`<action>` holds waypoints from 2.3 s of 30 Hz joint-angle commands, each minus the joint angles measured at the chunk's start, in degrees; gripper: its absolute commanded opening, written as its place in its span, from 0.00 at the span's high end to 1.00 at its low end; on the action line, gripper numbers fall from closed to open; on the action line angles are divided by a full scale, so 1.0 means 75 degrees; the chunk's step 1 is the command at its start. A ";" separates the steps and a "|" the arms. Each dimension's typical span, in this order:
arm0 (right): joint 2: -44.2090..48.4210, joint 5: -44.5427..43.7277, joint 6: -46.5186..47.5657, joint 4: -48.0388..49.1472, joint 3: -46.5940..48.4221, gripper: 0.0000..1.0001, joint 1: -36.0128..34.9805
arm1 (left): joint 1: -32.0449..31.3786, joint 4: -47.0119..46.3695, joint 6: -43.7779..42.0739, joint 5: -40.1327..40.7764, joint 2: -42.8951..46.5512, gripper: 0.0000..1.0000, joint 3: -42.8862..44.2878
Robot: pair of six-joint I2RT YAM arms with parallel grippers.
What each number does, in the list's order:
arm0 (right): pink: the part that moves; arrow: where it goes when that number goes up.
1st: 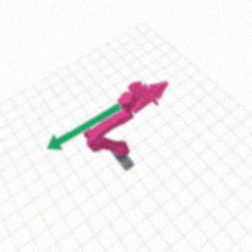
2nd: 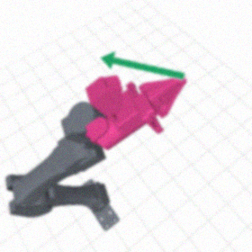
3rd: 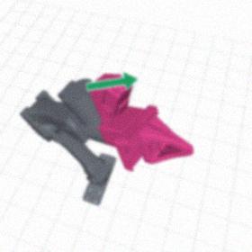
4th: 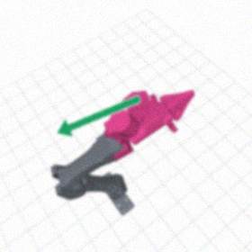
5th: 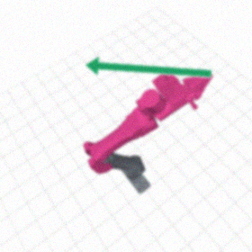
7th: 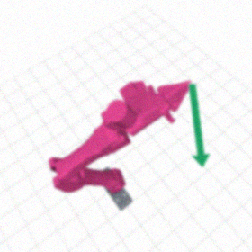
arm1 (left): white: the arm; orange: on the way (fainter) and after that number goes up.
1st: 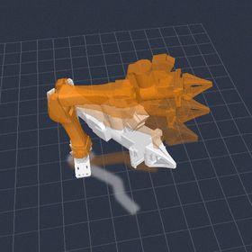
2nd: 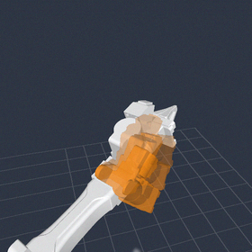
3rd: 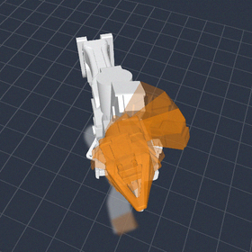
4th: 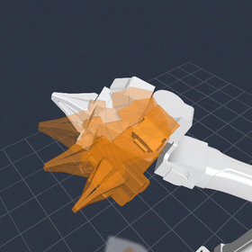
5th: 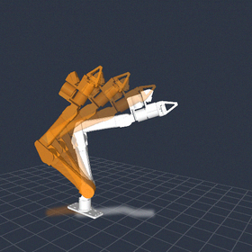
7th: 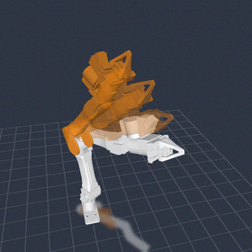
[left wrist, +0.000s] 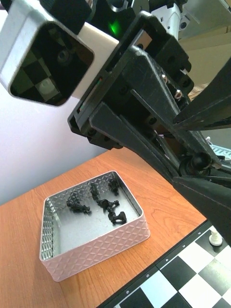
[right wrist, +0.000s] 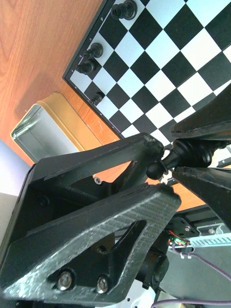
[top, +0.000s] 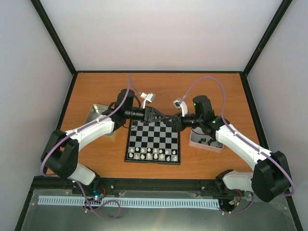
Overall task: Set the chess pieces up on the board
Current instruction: Place the chess piece on the chessboard.
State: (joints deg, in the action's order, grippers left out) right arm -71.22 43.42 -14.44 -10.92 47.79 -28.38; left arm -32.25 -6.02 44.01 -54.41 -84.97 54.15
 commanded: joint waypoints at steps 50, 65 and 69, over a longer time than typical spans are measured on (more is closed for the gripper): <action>-0.2005 0.0473 -0.1027 0.1589 -0.0104 0.78 -0.0163 | 0.0339 0.1991 -0.2064 0.2714 -0.1205 0.99 0.0504; -0.2469 -0.2880 -0.1220 -0.0439 0.0460 0.69 -0.0575 | 0.0339 0.3257 -0.2576 0.4547 -0.0743 0.99 0.0491; -0.2657 -0.4037 -0.1285 -0.1265 0.0936 0.64 -0.0998 | 0.0339 0.3618 -0.2602 0.5223 -0.0595 0.99 0.0620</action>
State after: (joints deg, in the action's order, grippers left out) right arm -89.84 25.52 -23.70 -12.73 50.59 -32.71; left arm -29.67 17.34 26.28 -21.61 -91.74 56.97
